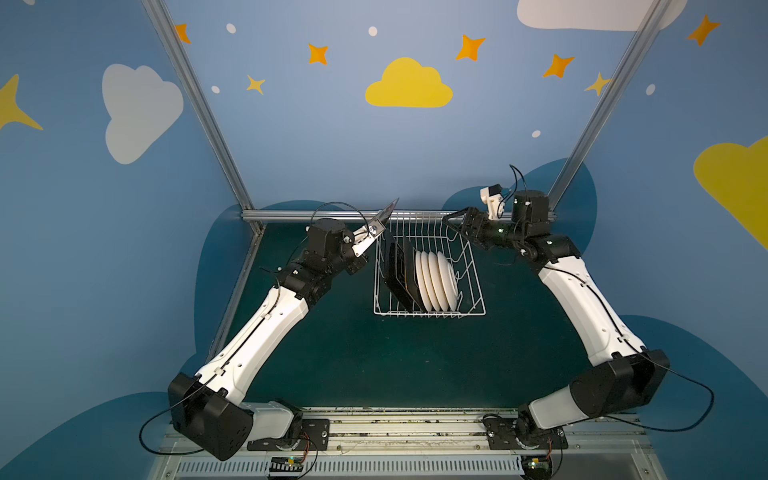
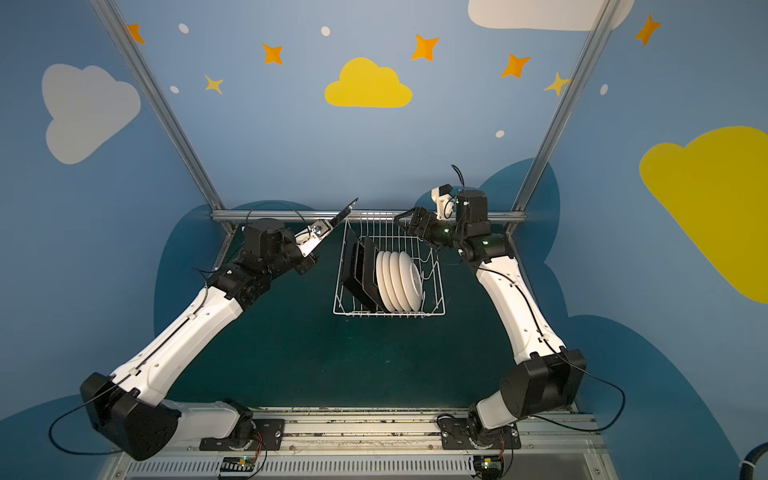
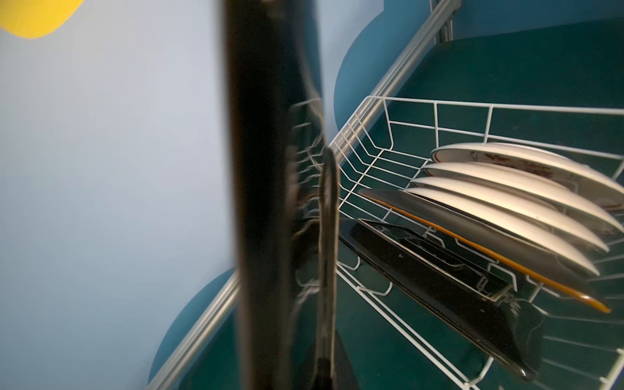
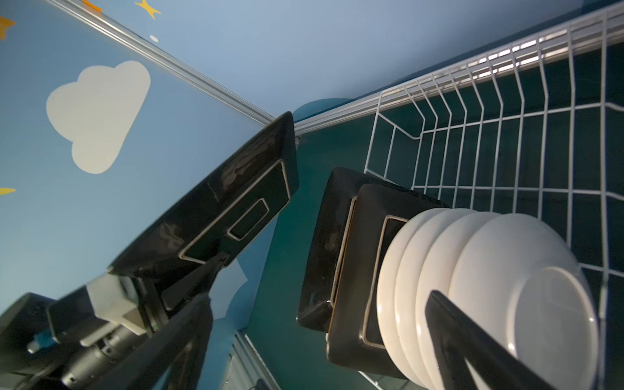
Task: Unload the plates from the dish rack
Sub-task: Pick up a plate from the dish rack.
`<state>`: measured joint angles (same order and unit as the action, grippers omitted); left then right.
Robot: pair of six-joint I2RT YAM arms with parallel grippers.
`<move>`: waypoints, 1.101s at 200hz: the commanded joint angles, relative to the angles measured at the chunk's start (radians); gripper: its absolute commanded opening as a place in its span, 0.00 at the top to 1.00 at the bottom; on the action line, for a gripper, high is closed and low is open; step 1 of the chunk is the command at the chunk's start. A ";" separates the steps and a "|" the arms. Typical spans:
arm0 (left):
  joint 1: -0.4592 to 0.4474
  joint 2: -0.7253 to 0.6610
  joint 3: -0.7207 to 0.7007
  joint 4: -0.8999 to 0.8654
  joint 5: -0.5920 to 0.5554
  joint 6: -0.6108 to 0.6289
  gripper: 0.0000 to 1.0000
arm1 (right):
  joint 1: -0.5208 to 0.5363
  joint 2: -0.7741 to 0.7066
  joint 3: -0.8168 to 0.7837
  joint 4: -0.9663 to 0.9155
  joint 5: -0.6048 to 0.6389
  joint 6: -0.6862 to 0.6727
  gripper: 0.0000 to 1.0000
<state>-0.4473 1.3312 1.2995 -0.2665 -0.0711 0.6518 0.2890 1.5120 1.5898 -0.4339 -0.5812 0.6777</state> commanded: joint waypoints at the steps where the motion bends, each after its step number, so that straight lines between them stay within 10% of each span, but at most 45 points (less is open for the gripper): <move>1: -0.017 -0.059 0.007 0.282 -0.008 0.147 0.97 | 0.019 0.017 0.027 0.045 -0.007 0.092 0.02; 124: -0.133 -0.034 -0.163 0.599 -0.121 0.505 0.97 | 0.112 0.189 0.213 -0.021 -0.060 0.200 0.19; 220: -0.146 0.008 -0.183 0.687 -0.179 0.514 0.97 | 0.162 0.273 0.263 -0.080 -0.116 0.254 0.28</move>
<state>-0.5903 1.3613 1.0843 0.1699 -0.2237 1.1633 0.4309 1.7748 1.8198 -0.5072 -0.6819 0.9169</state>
